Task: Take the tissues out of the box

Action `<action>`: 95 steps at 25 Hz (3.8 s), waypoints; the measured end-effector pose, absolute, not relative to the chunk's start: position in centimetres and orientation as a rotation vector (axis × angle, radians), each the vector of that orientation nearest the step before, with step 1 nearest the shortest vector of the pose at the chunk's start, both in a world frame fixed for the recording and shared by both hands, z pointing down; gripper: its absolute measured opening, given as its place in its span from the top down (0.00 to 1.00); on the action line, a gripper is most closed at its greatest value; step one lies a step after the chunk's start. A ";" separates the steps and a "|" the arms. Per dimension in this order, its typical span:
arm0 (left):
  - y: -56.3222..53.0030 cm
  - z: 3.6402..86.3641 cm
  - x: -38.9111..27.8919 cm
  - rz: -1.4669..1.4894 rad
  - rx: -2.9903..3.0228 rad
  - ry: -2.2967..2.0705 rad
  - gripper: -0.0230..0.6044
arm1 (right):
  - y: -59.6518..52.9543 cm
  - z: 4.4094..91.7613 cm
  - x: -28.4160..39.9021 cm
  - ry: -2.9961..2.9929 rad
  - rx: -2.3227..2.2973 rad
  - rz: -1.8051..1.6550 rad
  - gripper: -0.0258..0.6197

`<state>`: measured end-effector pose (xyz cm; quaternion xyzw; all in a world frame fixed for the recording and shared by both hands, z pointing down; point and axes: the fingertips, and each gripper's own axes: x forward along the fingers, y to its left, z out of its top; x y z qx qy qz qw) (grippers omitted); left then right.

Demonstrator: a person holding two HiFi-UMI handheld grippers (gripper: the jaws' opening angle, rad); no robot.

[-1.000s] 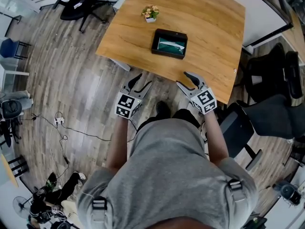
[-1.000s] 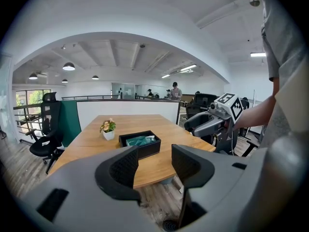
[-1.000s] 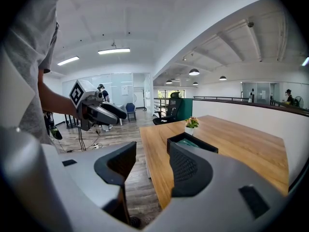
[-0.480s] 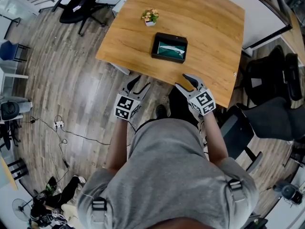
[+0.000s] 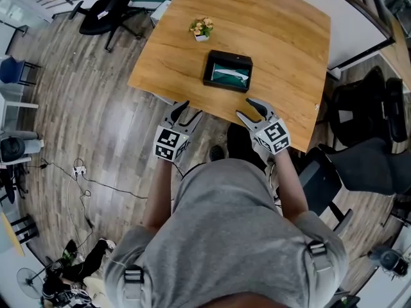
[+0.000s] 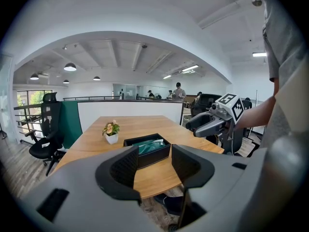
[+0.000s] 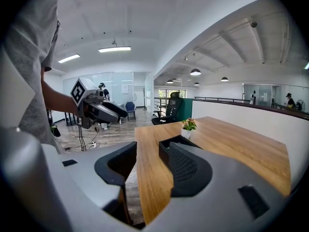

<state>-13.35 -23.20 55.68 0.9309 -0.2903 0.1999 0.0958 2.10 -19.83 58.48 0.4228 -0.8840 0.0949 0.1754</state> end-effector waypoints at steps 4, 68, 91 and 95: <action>-24.4 55.9 -12.6 0.596 2.751 -0.851 0.60 | -20.9 59.0 2.6 -2.492 1.179 0.283 0.62; -31.5 63.2 -10.3 0.720 2.519 -0.907 0.60 | -35.8 70.0 2.4 -2.291 0.594 0.163 0.57; -31.6 63.7 -9.8 0.718 2.511 -0.888 0.60 | -36.6 72.5 2.0 -2.154 0.458 0.127 0.80; -31.5 63.6 -9.9 0.722 2.510 -0.892 0.60 | -36.5 72.9 2.1 -2.111 0.438 0.071 0.87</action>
